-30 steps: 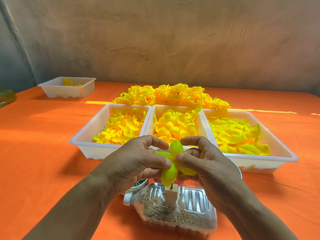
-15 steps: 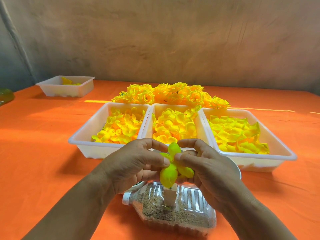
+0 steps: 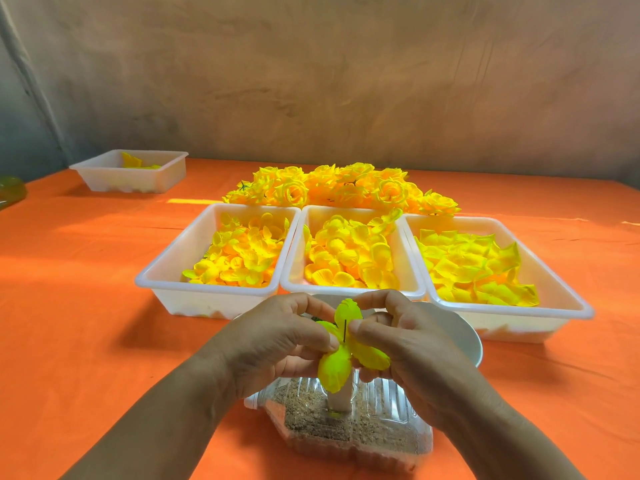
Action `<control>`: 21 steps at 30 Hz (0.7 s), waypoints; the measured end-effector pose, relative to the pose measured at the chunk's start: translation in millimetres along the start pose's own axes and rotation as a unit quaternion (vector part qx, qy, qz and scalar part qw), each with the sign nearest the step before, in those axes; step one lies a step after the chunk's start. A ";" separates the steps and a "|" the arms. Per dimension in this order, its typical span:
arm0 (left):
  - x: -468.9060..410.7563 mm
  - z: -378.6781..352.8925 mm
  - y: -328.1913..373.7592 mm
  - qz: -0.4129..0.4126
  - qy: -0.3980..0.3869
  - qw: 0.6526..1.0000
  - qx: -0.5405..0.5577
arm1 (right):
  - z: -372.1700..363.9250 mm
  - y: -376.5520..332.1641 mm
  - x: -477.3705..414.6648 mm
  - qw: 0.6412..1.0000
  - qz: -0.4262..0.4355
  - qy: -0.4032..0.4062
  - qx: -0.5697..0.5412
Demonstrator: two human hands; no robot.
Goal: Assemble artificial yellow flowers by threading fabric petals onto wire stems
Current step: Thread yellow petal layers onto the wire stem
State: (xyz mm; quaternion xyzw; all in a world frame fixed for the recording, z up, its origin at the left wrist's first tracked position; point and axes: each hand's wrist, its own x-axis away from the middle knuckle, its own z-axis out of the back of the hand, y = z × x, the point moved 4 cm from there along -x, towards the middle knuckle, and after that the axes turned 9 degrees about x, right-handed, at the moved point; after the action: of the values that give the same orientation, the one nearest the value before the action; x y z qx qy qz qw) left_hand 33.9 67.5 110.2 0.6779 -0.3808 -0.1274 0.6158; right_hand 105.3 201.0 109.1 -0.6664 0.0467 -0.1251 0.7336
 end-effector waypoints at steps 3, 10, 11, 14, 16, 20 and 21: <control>-2.6 2.8 -6.0 0.011 0.013 1.000 -0.018 | 0.4 6.1 -0.3 0.999 -0.014 0.001 0.038; -3.6 2.3 -16.2 0.029 0.033 0.996 -0.072 | 2.0 20.2 -2.1 0.994 -0.043 0.009 0.100; -3.7 2.4 -17.1 0.029 0.034 0.996 -0.081 | 2.0 21.7 -2.1 0.993 -0.047 0.009 0.109; -3.0 2.2 -17.6 0.028 0.029 0.994 -0.099 | 1.3 25.0 -2.5 0.990 -0.056 0.011 0.127; -2.9 2.0 -17.3 0.029 0.026 0.994 -0.103 | 1.1 26.6 -3.3 0.990 -0.059 0.012 0.127; -4.8 2.4 -19.5 0.040 0.020 0.995 -0.089 | 0.8 29.6 -3.7 0.991 -0.066 0.012 0.120; -5.2 2.7 -20.8 0.044 0.018 0.995 -0.084 | 0.9 30.3 -3.3 0.991 -0.068 0.011 0.117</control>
State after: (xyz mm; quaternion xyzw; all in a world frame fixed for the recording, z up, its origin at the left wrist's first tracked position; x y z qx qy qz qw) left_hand 36.1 68.1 88.8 0.6085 -0.3874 -0.1193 0.6823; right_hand 105.9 205.1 78.9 -0.5765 -0.0057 -0.1865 0.7955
